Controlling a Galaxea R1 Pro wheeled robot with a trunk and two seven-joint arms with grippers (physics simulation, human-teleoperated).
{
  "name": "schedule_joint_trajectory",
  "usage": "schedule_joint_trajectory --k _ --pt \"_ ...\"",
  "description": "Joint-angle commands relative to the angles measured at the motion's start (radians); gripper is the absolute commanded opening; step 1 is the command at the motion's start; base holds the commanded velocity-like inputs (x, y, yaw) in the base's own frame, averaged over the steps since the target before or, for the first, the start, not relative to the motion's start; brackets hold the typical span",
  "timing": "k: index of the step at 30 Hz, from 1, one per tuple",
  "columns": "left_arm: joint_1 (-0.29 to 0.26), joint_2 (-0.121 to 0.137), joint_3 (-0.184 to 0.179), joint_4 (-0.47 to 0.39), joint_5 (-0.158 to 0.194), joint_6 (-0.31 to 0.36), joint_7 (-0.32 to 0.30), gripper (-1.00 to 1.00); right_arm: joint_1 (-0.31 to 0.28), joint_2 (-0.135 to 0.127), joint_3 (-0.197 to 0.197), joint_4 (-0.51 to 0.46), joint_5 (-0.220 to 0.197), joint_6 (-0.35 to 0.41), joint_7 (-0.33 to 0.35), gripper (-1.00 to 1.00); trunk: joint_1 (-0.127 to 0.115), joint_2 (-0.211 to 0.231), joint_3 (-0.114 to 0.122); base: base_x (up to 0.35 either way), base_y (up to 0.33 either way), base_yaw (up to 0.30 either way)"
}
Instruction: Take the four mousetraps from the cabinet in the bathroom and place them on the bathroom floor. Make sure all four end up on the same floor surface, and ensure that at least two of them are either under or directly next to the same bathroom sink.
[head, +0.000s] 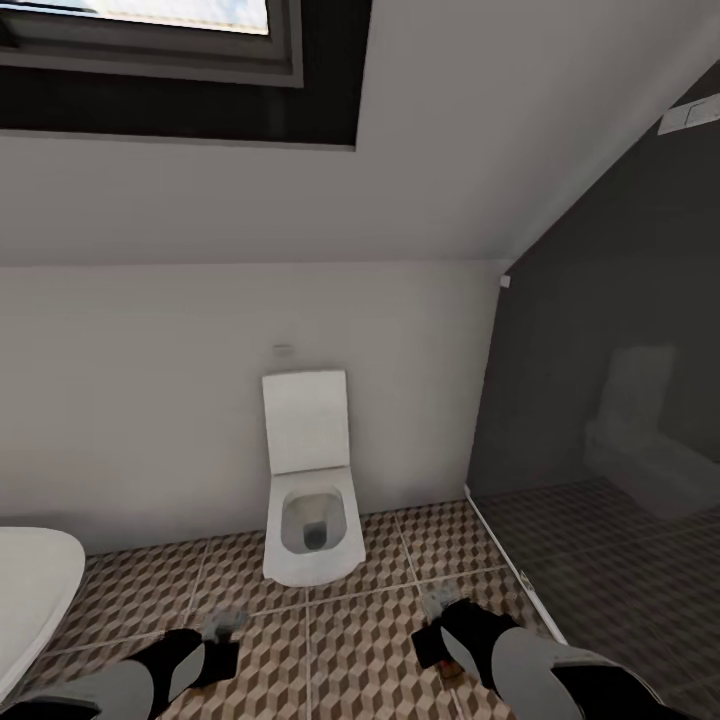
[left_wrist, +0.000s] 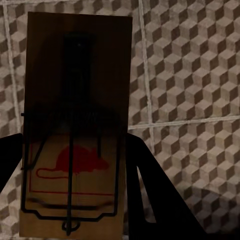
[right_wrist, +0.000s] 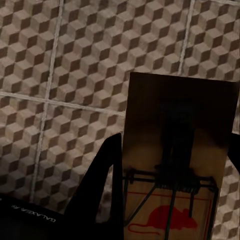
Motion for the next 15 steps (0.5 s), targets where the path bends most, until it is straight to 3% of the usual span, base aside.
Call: schedule_joint_trajectory --k 1,6,15 --pt "0.004 0.001 -0.008 -0.001 0.006 -0.006 -0.004 -1.0 0.003 -0.001 -0.003 0.001 -0.011 -0.013 0.002 -1.0 0.0 -0.001 -0.001 0.0 0.0 0.0" --pt "0.013 0.003 -0.008 -0.001 0.009 -0.09 -0.002 -1.0 0.009 -0.005 -0.003 0.001 -0.04 -0.037 0.0 -1.0 0.0 -0.001 -0.001 0.0 0.0 0.0" --pt "0.015 -0.016 -0.007 -0.001 0.009 -0.114 -0.001 -1.0 0.01 -0.009 -0.004 0.001 -0.045 -0.034 -0.004 -1.0 0.0 -0.001 -0.001 0.0 0.0 0.0"
